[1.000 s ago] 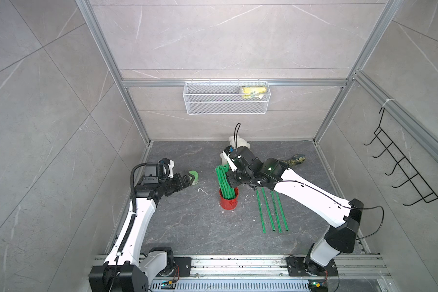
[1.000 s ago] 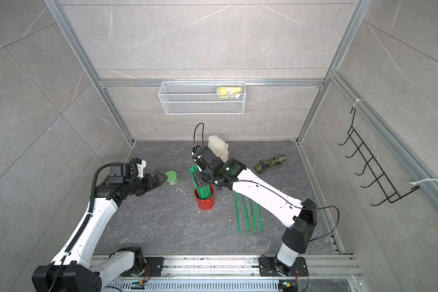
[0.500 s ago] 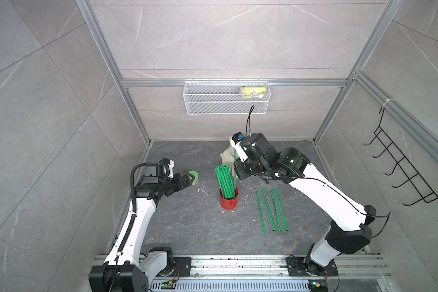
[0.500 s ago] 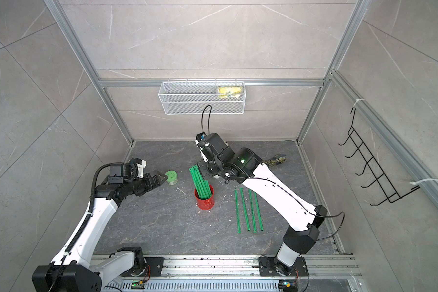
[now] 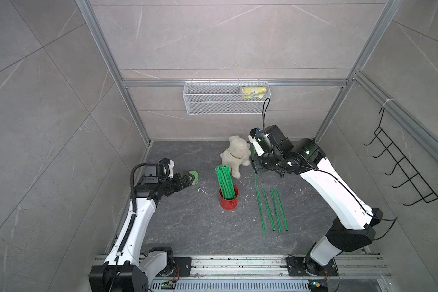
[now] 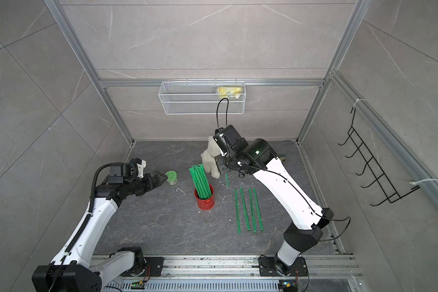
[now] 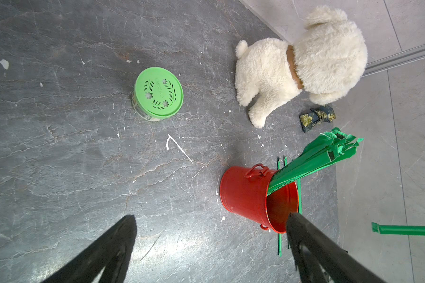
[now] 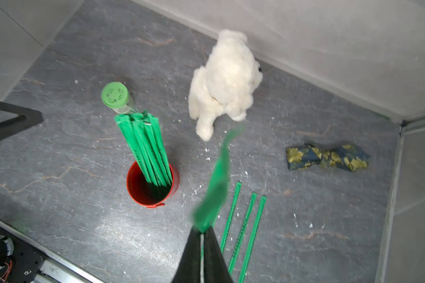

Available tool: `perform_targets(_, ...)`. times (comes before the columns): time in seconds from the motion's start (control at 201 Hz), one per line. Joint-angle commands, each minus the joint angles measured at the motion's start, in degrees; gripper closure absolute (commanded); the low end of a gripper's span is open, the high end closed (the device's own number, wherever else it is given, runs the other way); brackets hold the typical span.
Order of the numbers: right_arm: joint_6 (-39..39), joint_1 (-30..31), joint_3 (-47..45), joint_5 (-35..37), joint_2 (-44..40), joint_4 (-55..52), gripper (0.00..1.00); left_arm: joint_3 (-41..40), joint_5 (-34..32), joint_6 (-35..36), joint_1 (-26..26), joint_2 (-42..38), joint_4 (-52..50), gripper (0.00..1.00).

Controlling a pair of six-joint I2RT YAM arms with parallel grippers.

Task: Take the straws out of the storage container
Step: Place the straw at the center of the board.

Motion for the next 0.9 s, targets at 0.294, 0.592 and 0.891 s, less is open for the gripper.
perform_targets(0.294, 4.39, -6.82, -17.19, -9.21, 1.40, 1.64, 0.92, 2.68, 1.36, 1.40, -0.06, -0.17, -0.51, 0.00)
perform_targets(0.592, 7.30, -7.83, -28.05, -15.14, 3.32, 6.89, 0.92, 2.75, 1.41, 1.44, -0.06, -0.11, -0.51, 0.00)
perform_targets(0.891, 9.02, -7.94, -33.78, -20.68, 7.37, 11.74, 0.92, 2.69, 1.40, 1.40, -0.06, -0.15, -0.59, 0.00)
